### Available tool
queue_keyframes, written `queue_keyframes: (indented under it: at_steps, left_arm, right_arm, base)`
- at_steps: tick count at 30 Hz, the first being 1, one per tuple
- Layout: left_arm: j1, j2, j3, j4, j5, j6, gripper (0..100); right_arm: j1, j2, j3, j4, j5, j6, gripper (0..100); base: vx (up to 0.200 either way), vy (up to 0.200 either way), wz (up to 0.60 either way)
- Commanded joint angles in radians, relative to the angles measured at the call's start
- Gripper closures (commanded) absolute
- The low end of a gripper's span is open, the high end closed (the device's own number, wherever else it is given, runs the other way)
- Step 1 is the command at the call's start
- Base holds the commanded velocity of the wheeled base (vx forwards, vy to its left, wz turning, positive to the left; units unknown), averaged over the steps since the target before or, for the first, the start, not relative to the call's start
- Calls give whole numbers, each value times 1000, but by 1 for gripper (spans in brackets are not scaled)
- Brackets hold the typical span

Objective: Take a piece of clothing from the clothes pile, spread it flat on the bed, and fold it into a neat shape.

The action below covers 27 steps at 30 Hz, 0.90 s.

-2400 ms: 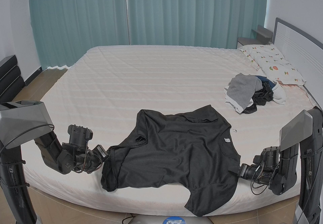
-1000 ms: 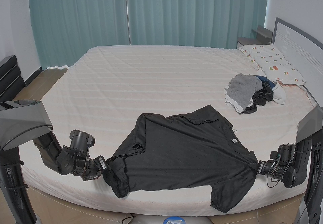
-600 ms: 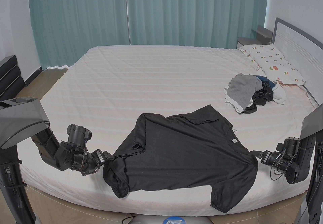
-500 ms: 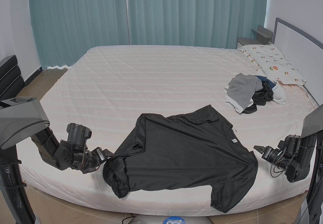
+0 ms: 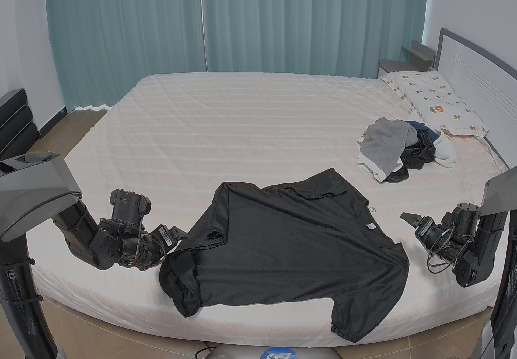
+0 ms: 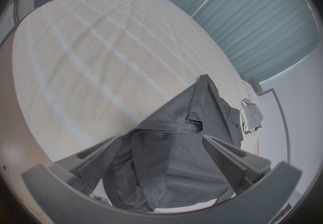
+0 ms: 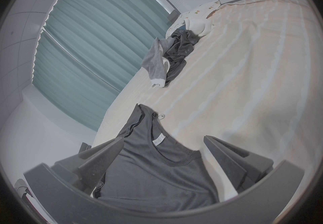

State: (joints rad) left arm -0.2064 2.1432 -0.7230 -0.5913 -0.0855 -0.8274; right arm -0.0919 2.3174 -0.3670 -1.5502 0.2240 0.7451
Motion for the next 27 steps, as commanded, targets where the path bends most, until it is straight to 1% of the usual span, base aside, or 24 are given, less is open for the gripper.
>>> queue_keyframes:
  at_steps: [1,6,9,14,15,18,21,24,27]
  left_arm:
    - [-4,3,-13,-4,1,-19,0]
    - [-2,15,-47,-5,1,-62,0]
    - [-5,43,-93,-4,12,-137,0]
    - [-30,63,-118,-7,17,-217,0]
    - [-31,64,-130,-4,13,-233,0]
    - [-50,89,-142,-5,20,-225,0]
    - [-65,101,-185,-2,38,-211,0]
    - [-80,116,-242,-1,29,-213,0]
    - [-110,190,-317,-7,41,-210,0]
  right_arm:
    - [9,-1,-1,-1,0,0,0]
    - [35,2,5,-1,3,11,0]
    - [83,33,3,-4,3,42,0]
    - [124,37,8,-2,3,119,0]
    - [130,39,10,-1,6,151,0]
    - [130,59,10,-1,32,197,0]
    - [123,72,11,-2,64,203,0]
    - [126,76,11,-4,66,204,0]
    - [130,82,13,-10,63,204,0]
  base:
    - [0,0,0]
    - [0,0,0]
    - [0,0,0]
    - [0,0,0]
    - [0,0,0]
    - [0,0,0]
    - [0,0,0]
    - [0,0,0]
    - [0,0,0]
